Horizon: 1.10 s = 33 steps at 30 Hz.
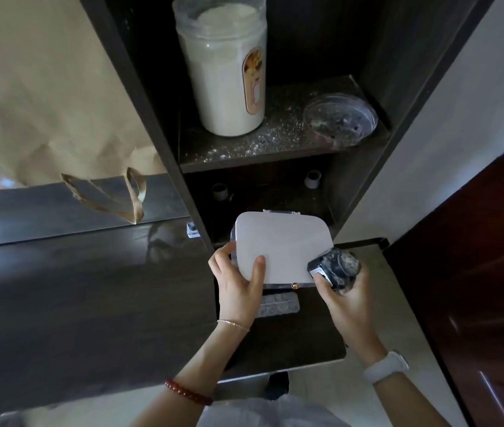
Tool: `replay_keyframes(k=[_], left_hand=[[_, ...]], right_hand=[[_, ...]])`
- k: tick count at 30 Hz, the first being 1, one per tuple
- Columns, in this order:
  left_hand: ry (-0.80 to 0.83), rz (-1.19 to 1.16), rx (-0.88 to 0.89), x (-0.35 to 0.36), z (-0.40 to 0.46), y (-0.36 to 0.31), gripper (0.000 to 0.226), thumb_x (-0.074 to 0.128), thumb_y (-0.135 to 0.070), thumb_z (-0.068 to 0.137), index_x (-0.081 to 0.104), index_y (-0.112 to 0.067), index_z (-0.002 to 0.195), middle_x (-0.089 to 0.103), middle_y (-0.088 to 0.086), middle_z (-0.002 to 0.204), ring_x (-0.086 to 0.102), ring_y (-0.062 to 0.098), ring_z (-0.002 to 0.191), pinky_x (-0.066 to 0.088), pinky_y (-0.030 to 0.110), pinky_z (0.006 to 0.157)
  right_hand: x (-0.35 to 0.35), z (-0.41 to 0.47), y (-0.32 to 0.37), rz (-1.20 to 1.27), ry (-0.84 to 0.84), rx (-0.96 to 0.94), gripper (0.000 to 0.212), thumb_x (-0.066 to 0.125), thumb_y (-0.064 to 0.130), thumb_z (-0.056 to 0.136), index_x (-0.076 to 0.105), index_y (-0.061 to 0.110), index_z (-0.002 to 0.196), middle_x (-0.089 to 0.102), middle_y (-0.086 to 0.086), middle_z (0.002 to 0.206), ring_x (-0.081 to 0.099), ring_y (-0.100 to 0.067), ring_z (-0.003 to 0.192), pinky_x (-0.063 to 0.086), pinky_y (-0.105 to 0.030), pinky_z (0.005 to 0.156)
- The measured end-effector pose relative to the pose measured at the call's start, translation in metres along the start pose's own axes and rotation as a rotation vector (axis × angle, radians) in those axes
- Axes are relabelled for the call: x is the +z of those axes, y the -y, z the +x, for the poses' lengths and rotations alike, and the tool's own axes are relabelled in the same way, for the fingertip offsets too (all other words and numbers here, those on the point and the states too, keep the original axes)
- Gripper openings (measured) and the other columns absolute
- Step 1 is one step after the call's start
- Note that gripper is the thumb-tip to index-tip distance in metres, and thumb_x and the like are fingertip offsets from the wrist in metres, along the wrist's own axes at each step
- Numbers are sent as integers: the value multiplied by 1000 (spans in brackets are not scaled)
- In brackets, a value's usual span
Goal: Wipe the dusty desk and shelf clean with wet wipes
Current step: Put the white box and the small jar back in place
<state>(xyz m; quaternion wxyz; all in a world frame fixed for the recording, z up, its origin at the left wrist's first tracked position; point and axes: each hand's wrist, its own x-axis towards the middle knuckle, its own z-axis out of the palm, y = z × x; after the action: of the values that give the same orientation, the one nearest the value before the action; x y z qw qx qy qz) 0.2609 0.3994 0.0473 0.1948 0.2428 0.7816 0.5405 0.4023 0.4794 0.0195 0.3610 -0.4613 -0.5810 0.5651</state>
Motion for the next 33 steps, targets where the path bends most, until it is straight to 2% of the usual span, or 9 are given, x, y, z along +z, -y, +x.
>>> replay_keyframes(k=[3, 7, 11, 15, 19, 22, 26, 31, 33], left_hand=[[34, -46, 3, -14, -18, 16, 53, 55, -46, 74, 35, -17, 114, 36, 3, 123, 36, 18, 122, 38, 31, 98], [44, -178, -49, -47, -28, 34, 33, 58, -17, 86, 36, -36, 101, 42, 5, 126, 46, 10, 114, 43, 21, 90], [-33, -210, -68, -99, -34, 54, 32, 55, -8, 87, 37, -24, 107, 43, 2, 122, 48, 8, 108, 41, 11, 83], [-139, -216, -94, -190, -50, 88, 31, 54, -10, 88, 37, -18, 113, 45, 2, 120, 49, 2, 104, 42, 6, 85], [-232, -257, -148, -291, -71, 131, 34, 56, -19, 86, 37, -14, 115, 43, 6, 123, 45, 15, 115, 38, 30, 99], [-236, -247, -184, -356, -75, 158, 29, 50, -12, 90, 35, -16, 115, 44, -3, 118, 44, 13, 114, 38, 32, 100], [-229, -247, -256, -409, -64, 184, 26, 48, -15, 92, 33, -21, 112, 41, -18, 110, 43, 12, 112, 38, 29, 92], [-157, -93, -434, -430, -24, 213, 40, 45, -45, 79, 33, -34, 114, 41, -6, 118, 37, 19, 117, 30, 43, 104], [-133, 18, -467, -435, -3, 218, 39, 44, -40, 83, 34, -31, 119, 38, -4, 119, 31, 21, 117, 23, 45, 107]], right_hand=[[-1, -25, -10, -10, 3, 40, 47, 72, 6, 74, 43, 18, 110, 58, 2, 105, 62, -2, 92, 49, -10, 75], [14, -58, -20, -21, 70, 122, 49, 73, 10, 74, 45, 17, 112, 61, 3, 105, 63, -4, 94, 50, -20, 85], [52, -83, -17, -68, 149, 93, 53, 74, 6, 73, 42, 16, 114, 59, 7, 101, 61, 8, 86, 47, -7, 71], [123, -126, -12, -75, 268, 82, 47, 73, 7, 73, 46, 24, 107, 62, 4, 101, 63, -2, 91, 50, -17, 78], [213, -182, -13, -97, 337, 76, 48, 74, 11, 73, 46, 17, 111, 63, 4, 101, 61, 4, 88, 44, -18, 82], [275, -215, -10, -113, 392, 73, 47, 74, 7, 74, 46, 12, 111, 62, 6, 97, 60, 8, 83, 44, -9, 77], [330, -238, -9, -161, 404, 90, 49, 76, 12, 72, 46, 16, 110, 61, 8, 98, 60, -6, 92, 44, -18, 81], [367, -230, -13, -207, 389, 102, 45, 74, 14, 74, 45, 17, 109, 58, 14, 95, 57, 3, 87, 43, -11, 71], [380, -220, -15, -214, 363, 106, 45, 73, 13, 75, 45, 17, 109, 57, 15, 94, 56, 6, 85, 40, -13, 74]])
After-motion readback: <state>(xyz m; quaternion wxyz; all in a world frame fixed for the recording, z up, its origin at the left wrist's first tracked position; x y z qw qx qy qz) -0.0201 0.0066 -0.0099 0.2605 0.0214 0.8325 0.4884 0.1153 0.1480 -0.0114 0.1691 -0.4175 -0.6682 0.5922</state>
